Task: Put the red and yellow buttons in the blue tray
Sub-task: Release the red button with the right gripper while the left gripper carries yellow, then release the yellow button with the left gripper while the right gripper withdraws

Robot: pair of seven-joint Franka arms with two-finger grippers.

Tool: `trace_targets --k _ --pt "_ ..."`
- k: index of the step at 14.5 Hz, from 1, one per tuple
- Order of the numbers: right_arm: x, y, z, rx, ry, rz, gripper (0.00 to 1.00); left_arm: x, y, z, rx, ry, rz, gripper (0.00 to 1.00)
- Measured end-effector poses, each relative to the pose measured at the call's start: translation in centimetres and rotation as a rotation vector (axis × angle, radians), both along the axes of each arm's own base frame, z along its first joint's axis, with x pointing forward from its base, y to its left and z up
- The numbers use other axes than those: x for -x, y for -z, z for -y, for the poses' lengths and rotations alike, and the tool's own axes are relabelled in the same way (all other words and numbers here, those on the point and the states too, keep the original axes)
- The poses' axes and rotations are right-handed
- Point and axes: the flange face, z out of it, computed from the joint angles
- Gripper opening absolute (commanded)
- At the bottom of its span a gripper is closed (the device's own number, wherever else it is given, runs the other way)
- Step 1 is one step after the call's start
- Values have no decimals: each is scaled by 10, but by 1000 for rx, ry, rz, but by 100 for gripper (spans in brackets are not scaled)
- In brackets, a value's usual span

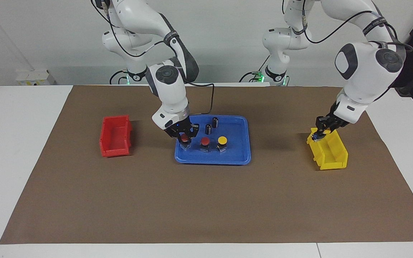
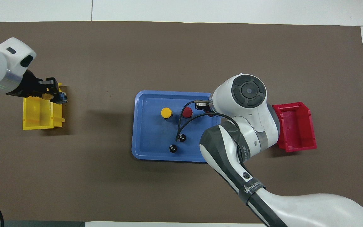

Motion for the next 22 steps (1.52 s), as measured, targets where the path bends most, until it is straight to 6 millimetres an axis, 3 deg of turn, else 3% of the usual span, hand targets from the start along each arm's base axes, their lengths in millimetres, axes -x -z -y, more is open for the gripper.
trace_targets --k 3,5,7,9,12,15,16,17,20,22 --pt "0 14 -1 -1 0 2 32 19 7 94 6 -58 33 1" --pt "2 25 -6 2 -8 -7 40 34 25 149 10 -75 40 1" --pt "6 28 -15 3 -24 -10 79 47 46 189 10 -85 39 1" --pt "6 28 -16 3 -25 -9 99 57 67 214 7 -85 37 1" --pt "-2 18 -4 5 -3 -9 100 65 100 227 7 -79 37 1" --pt "-21 -37 43 8 73 -18 100 77 118 237 -1 -67 21 2" --pt "-27 -63 67 14 106 -29 100 80 122 241 -3 -64 19 24" --pt "-30 -90 92 23 139 -47 100 81 125 243 -4 -62 17 71" --pt "-35 -156 171 34 147 -71 100 78 126 243 -7 -66 16 100" --pt "-30 -179 218 36 137 -75 100 69 102 241 -18 -74 2 100"
